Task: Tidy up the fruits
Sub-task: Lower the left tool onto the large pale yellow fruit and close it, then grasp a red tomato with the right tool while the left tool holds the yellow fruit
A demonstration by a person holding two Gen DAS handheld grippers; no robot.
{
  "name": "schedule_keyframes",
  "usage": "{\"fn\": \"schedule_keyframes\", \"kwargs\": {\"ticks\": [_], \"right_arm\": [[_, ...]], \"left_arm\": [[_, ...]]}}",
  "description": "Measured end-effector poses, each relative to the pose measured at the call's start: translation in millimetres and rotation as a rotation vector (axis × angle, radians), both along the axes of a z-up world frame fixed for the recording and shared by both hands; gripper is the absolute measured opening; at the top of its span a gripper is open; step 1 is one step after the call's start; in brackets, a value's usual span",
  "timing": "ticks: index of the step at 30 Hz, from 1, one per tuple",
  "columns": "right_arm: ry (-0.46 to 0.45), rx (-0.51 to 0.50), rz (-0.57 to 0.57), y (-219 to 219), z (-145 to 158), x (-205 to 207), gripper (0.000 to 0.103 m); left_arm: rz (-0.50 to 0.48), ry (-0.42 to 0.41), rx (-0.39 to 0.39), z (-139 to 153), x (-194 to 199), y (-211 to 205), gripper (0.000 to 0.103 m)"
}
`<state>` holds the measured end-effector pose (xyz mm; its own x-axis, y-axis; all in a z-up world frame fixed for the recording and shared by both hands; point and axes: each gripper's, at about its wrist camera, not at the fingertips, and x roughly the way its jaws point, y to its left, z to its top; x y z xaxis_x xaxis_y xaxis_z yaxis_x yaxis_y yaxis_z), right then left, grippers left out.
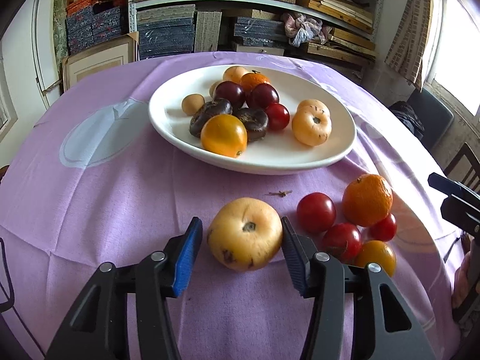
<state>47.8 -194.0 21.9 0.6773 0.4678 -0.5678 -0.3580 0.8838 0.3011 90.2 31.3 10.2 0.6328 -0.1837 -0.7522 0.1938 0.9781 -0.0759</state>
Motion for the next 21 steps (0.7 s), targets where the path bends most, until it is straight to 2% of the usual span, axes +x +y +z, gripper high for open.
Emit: {"fn": "schedule_keyframes", "kwargs": {"ticks": [7,8,9,10,13,14,15,21], "right_arm": [[0.008,-0.008,0.014,4,-2,1,0.099],[0.009,-0.010,0.017,4,-2,1,0.099],[0.009,-0.012,0.019,5,-2,1,0.099],[0.010,-0.015,0.021,6,-3,1,0.099],[0.016,-0.018,0.029,8,-4,0,0.099],[0.017,-0.021,0.033,8,-5,1,0.099],[0.018,-0.026,0.038,9,-5,0,0.099],[0.021,-0.042,0.053,14,-7,-1,0.099]], "left_arm": [[0.022,-0.047,0.045,6,-16,4,0.048],[0.034,-0.044,0.047,5,-15,6,0.049],[0.039,-0.030,0.039,4,-13,9,0.059],[0.039,-0.024,0.027,3,-12,11,0.063],[0.037,-0.027,0.018,4,-13,13,0.063],[0.035,-0.031,0.019,4,-14,13,0.059],[0.025,-0.041,0.009,5,-15,13,0.047],[0.026,-0.045,0.022,7,-16,11,0.047]]}}
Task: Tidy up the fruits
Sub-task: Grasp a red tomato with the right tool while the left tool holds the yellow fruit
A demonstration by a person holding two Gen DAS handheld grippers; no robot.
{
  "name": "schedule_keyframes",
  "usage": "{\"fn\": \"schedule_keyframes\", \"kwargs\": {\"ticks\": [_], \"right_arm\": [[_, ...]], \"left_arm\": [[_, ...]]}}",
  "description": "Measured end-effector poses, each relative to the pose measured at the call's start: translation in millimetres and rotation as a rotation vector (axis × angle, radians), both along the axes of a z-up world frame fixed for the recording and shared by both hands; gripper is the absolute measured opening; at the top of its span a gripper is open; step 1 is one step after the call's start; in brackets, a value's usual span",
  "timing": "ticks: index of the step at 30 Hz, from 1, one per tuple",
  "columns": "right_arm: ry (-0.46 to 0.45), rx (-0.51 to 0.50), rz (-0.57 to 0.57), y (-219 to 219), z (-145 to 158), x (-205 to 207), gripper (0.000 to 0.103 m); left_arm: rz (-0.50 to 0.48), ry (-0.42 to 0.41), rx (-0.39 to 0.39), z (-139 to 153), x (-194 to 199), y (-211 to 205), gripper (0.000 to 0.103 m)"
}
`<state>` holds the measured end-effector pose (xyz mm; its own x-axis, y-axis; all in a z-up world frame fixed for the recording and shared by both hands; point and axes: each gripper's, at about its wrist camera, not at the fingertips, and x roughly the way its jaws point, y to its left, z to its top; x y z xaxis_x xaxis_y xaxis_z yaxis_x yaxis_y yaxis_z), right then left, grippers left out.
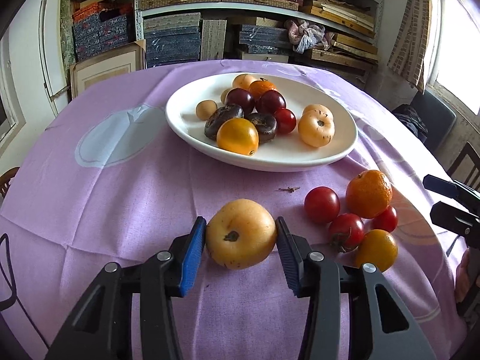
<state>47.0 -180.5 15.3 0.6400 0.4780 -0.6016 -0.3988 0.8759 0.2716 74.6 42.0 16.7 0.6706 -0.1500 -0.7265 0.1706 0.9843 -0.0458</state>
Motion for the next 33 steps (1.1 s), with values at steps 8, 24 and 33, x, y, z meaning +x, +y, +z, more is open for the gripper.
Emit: {"fn": "schedule_keyframes", "kwargs": {"ticks": [8,24,33], "right_arm": [[-0.002,-0.169,0.084,30,-8,-5,0.072],[0.023,-0.207,0.101,48,-17,11,0.038],[0.006,-0.253,0.120,59,-17,10,0.036]], "left_arm": [[0.014,-0.011,0.030,0,-17,7,0.047],[0.006,0.029,0.004,-4,-12,9,0.048],[0.018,0.039,-0.021,-4,-2,11,0.048]]}}
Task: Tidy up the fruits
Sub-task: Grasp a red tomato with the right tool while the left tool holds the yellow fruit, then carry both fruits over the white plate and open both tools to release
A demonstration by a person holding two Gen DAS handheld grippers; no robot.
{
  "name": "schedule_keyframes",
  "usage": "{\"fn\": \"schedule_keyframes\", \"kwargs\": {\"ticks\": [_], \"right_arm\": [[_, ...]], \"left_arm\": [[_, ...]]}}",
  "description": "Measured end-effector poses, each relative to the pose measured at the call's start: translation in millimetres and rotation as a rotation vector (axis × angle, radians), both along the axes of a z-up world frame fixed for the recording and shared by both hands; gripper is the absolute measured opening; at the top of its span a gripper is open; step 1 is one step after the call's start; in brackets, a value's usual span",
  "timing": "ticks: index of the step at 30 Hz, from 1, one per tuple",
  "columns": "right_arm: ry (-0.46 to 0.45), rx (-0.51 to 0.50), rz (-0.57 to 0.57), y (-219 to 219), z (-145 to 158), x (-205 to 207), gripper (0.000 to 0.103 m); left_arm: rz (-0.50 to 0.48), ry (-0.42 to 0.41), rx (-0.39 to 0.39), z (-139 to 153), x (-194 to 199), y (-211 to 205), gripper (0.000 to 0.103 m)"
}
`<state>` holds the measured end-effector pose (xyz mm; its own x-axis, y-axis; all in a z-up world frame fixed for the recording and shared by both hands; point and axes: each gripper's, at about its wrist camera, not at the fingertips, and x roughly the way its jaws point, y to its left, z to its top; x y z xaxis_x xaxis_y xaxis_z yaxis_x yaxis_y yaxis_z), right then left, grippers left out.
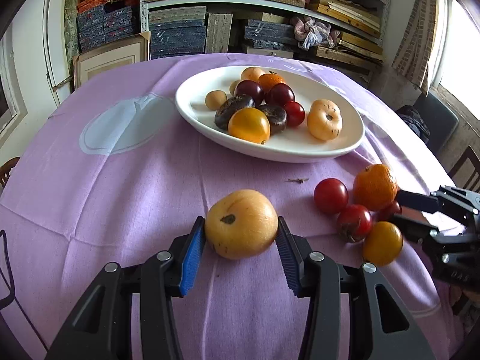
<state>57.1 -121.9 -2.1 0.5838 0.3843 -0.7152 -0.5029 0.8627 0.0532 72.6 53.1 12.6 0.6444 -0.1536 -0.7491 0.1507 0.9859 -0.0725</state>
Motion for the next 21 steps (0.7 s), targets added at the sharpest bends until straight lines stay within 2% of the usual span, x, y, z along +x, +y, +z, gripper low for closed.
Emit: {"fn": "schedule_keyframes", "kwargs": {"ticks": [4,7,17,21], "right_arm": [[0.036,0.030,-0.011,-6,-2,6,0.028],[0.082,0.031,-0.009,-6,-8,13,0.028],[0.060,0.056,0.013,-8,-6,2,0.026],[0.025,0.083,-0.018,-14,3,-2,0.026]], "left_arm": [[-0.001,0.000,0.003,0,0,-1,0.047],[-0.004,0.003,0.001,0,0,-1,0.047],[0.002,-0.002,-0.012,0,-3,1,0.047],[0.029,-0.055,0.000,8,-9,3,0.047]]}}
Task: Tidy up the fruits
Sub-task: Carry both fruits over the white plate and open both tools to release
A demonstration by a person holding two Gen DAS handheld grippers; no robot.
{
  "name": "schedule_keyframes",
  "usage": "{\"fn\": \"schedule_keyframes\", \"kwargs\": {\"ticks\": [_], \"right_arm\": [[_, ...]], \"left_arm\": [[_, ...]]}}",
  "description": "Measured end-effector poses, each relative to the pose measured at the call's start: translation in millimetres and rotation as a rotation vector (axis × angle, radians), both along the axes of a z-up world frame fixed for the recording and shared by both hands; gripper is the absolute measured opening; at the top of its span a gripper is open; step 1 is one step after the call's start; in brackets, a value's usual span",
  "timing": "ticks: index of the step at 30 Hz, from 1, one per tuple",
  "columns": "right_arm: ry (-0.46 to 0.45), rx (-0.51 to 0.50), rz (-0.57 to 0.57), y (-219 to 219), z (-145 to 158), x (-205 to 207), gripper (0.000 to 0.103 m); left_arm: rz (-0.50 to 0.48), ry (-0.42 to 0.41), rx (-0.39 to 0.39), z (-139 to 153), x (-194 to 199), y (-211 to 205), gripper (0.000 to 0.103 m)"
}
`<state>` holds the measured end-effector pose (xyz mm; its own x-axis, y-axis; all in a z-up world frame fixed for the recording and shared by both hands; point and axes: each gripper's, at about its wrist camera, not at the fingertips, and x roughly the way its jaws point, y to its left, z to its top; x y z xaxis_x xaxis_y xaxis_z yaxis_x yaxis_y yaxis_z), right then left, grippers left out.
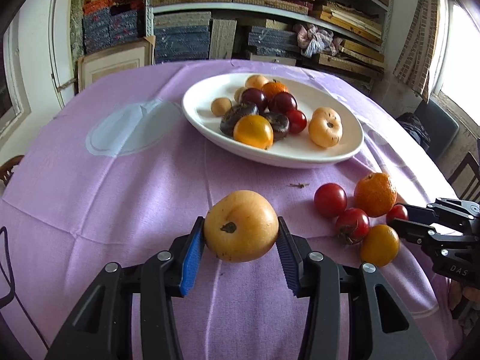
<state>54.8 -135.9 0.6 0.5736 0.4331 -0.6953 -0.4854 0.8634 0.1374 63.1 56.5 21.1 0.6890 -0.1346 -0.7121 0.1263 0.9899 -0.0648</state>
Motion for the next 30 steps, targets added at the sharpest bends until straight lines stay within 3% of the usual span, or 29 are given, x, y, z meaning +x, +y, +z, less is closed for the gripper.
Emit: {"fn": "schedule_keyframes", "kwargs": {"ticks": [7,13,17,21,30], "right_arm": [[-0.132,0.041,-0.034,-9,59,-18,0.025],[-0.312,0.079,-0.058,-13,156,-18,0.025],[-0.365,0.117,-0.072,-12,189,1,0.025],[-0.303,0.123,-0.079,-3,175,40,0.025],[-0.086,0.058,-0.078,28,78,124,0.025]], "left_arm": [[0.049,-0.088,-0.013,46,-5,8,0.047],[0.080,-0.191,-0.022,132,10,15,0.047],[0.092,-0.231,-0.005,165,27,10,0.047],[0.093,-0.190,-0.005,152,59,2,0.047],[0.102,0.004,-0.020,51,120,9,0.047]]}}
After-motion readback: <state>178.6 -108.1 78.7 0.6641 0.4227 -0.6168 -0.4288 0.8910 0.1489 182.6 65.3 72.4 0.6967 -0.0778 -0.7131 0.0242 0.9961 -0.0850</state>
